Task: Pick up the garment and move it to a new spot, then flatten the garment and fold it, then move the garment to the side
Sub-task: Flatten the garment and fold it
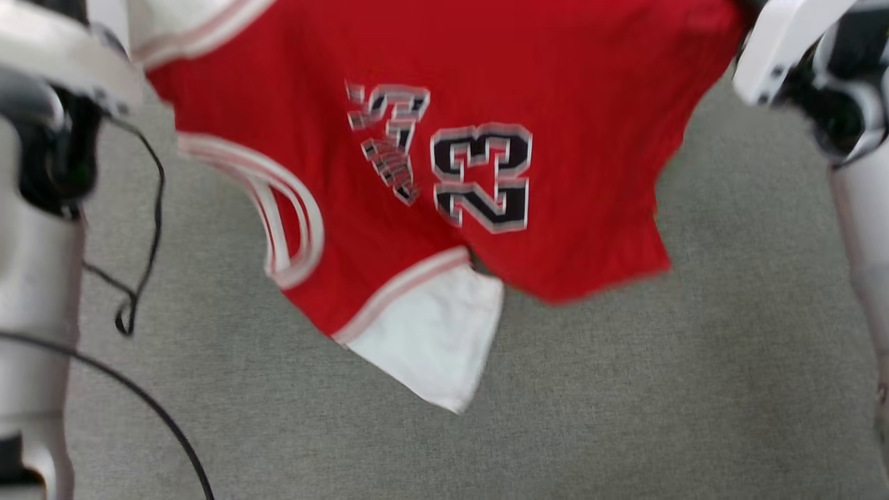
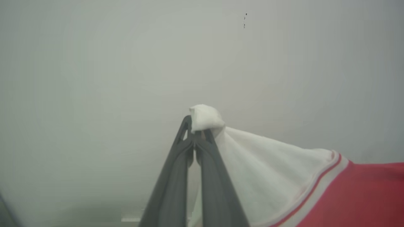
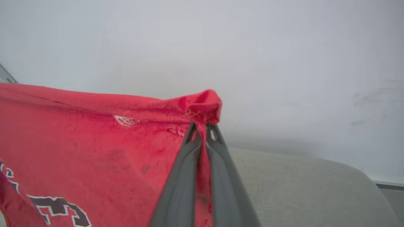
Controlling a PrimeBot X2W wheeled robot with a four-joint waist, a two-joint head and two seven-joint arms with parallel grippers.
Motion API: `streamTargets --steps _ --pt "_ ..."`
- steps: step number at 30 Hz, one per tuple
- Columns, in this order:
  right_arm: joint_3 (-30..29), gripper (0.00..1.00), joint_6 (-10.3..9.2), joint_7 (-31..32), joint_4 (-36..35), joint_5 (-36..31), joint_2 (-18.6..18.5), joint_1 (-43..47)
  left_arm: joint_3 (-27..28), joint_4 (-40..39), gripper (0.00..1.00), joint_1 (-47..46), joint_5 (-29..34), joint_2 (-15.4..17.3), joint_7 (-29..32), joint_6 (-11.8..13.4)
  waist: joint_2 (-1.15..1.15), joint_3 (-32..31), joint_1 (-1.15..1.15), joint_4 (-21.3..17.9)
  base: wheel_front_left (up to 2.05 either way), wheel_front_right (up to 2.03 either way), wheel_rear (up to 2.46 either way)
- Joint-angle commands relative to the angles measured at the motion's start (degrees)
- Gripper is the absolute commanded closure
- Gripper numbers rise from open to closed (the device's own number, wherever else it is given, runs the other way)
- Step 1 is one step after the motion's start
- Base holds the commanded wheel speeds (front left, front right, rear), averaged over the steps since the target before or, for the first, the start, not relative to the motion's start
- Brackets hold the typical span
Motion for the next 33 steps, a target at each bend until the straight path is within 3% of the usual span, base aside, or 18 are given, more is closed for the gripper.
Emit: streamTargets --steps 1,12,18,28,33 --pt "-1.04 1.00 -0.02 -1.41 0.78 -0.99 0.48 -2.99 -0.14 1.48 1.00 -3.39 0.78 0.53 -0.45 -0.22 0.00 1.94 0.00 -0.80 0.00 0.00 0.00" --pt "-8.15 1.00 -0.05 -7.16 1.69 -7.37 -0.43 -22.66 -1.59 8.95 1.00 -30.03 5.61 3.05 -1.07 -0.93 0.00 14.84 0.00 -1.88 0.00 0.00 0.00" --pt "-9.85 1.00 -0.05 -7.12 0.56 -11.08 -0.56 -31.35 -1.95 12.13 1.00 -41.04 6.23 3.09 -1.30 -1.96 0.00 23.13 0.00 -1.40 0.00 0.00 0.00" --pt "-8.99 1.00 -0.05 -8.57 4.38 -13.75 1.60 -34.60 -2.16 19.98 1.00 -42.32 4.67 1.83 -5.78 -4.72 0.00 29.50 0.00 -0.27 0.00 0.00 0.00" --pt "-5.83 1.00 -0.05 -9.86 7.64 -13.02 2.10 -29.90 -2.82 23.95 1.00 -37.05 3.47 0.90 -8.69 -6.44 0.00 27.81 0.00 0.27 0.00 0.00 0.00"
